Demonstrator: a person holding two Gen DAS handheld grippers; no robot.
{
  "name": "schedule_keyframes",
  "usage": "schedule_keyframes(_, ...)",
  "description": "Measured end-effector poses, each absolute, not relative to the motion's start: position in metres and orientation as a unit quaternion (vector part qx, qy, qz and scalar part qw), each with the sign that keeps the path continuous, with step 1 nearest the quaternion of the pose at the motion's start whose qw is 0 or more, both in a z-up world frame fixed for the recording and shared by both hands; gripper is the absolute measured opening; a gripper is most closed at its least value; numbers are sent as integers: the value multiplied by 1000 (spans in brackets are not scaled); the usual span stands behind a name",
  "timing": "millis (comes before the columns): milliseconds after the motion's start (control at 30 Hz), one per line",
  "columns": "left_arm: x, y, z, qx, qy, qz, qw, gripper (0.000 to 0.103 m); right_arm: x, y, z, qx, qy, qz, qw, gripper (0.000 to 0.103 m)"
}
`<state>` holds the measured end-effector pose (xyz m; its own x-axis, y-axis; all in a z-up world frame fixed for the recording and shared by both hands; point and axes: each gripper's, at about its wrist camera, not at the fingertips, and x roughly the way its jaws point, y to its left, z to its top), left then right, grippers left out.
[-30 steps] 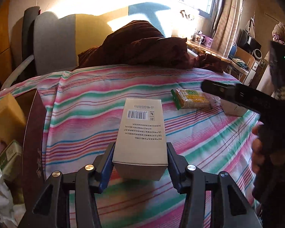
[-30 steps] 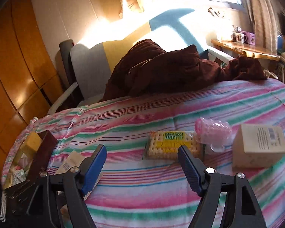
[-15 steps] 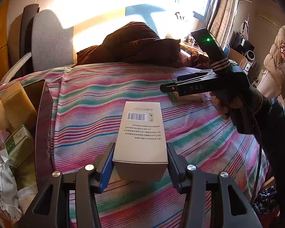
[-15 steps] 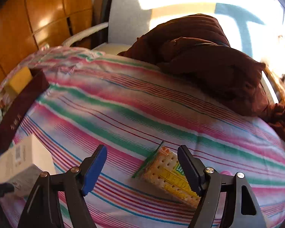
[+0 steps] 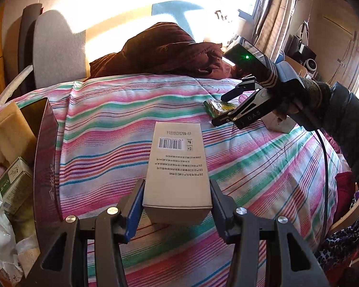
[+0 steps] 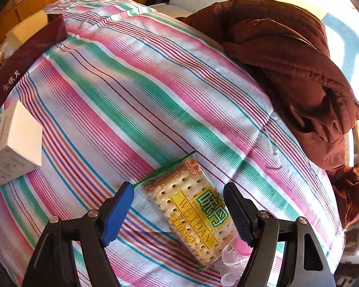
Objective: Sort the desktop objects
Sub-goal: 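Grasp the yellow WEIDAN cracker pack with the right tool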
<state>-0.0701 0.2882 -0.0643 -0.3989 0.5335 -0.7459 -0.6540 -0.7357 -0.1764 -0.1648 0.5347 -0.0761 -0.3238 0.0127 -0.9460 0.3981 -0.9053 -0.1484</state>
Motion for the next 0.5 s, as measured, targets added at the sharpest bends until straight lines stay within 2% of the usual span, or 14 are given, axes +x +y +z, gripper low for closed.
schedule_keyframes(100, -71, 290, -67, -419, 73, 832, 357, 54, -165, 545, -75, 568, 160, -798, 126, 77)
schedule_keyframes(367, -66, 290, -73, -413, 78, 836, 353, 55, -148, 550, -64, 542, 127, -825, 97, 69)
schedule_keyframes(433, -63, 289, -72, -412, 79, 837, 352, 55, -141, 547, -60, 535, 116, -832, 90, 62)
schedule_keyframes(500, -59, 286, -72, -414, 80, 836, 352, 55, -132, 540, -55, 531, 104, -837, 85, 62)
